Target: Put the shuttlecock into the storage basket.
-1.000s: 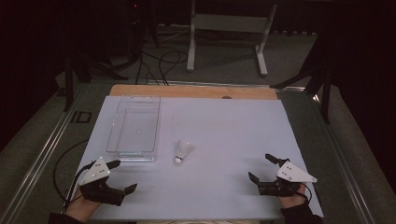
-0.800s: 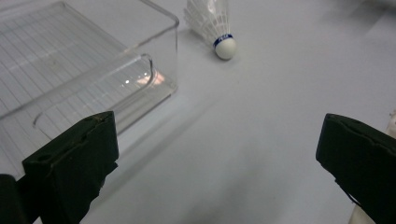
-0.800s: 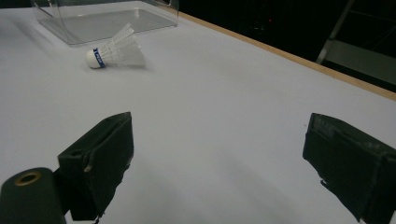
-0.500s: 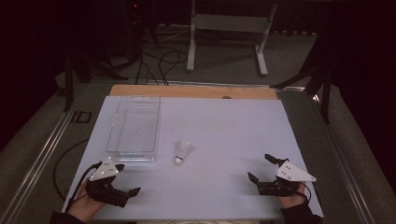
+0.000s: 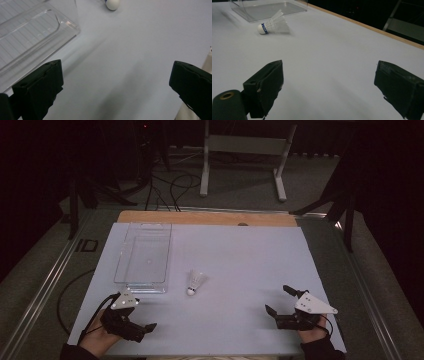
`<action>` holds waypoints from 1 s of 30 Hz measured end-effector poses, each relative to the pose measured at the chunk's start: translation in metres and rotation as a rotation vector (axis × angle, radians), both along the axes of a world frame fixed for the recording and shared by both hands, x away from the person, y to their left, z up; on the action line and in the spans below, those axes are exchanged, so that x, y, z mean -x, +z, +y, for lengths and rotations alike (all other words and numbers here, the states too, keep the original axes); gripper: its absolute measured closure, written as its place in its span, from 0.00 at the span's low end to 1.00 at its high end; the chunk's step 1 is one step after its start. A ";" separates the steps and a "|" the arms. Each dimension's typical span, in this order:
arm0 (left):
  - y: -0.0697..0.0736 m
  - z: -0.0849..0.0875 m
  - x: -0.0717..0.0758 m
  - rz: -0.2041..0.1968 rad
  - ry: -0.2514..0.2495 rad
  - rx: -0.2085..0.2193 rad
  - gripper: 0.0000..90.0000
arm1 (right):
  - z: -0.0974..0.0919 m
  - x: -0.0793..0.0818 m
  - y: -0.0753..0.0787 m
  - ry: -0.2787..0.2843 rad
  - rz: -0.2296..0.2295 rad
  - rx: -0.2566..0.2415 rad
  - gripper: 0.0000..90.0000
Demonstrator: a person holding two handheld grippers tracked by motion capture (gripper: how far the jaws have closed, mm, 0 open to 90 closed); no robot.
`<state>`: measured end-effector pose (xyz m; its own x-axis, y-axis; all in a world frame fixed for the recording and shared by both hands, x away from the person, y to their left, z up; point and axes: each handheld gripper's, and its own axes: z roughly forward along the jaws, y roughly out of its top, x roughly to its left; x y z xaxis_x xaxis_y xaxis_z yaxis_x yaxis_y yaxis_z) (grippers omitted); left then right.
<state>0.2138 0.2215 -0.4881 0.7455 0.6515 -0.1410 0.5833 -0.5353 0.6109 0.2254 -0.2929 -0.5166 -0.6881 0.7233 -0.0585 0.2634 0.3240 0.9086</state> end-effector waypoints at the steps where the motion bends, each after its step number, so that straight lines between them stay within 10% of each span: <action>1: 0.000 0.000 0.000 0.000 0.000 0.000 0.00 | 0.000 0.000 0.000 0.000 0.000 0.000 0.10; 30: -0.002 -0.043 -0.001 0.102 -0.018 -0.198 0.00 | 0.001 -0.001 -0.002 0.001 0.016 0.013 0.10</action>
<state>0.2147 0.1781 -0.4901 0.7459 0.6603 -0.0870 0.6256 -0.6498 0.4317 0.2261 -0.2924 -0.5182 -0.6898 0.7218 -0.0569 0.2773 0.3360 0.9001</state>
